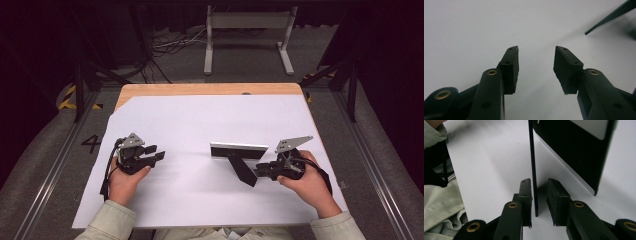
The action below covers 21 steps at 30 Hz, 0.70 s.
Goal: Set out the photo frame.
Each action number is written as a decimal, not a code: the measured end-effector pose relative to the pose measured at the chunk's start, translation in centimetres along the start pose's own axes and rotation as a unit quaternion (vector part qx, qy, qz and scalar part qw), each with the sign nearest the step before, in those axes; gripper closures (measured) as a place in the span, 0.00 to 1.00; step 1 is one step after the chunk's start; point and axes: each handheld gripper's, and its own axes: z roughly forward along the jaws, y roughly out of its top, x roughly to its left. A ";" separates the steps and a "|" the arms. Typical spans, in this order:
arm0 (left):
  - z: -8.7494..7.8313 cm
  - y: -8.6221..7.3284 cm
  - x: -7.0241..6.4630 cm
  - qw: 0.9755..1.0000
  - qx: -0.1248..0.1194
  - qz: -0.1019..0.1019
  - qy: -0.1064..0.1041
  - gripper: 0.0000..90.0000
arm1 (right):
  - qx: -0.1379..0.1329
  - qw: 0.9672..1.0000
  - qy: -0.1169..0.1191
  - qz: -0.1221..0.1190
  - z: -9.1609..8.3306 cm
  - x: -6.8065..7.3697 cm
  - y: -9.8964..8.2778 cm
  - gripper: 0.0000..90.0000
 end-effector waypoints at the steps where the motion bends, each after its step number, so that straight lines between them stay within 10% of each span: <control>1: 0.0 0.1 -0.1 1.000 -0.002 -0.001 -0.003 0.62 | -0.002 1.000 -0.002 -0.001 -0.2 0.0 0.0 0.81; 21: 1.0 2.3 -1.9 0.998 -0.039 0.025 -0.048 0.75 | -0.018 0.999 -0.036 -0.002 -2.9 -1.1 -1.0 0.89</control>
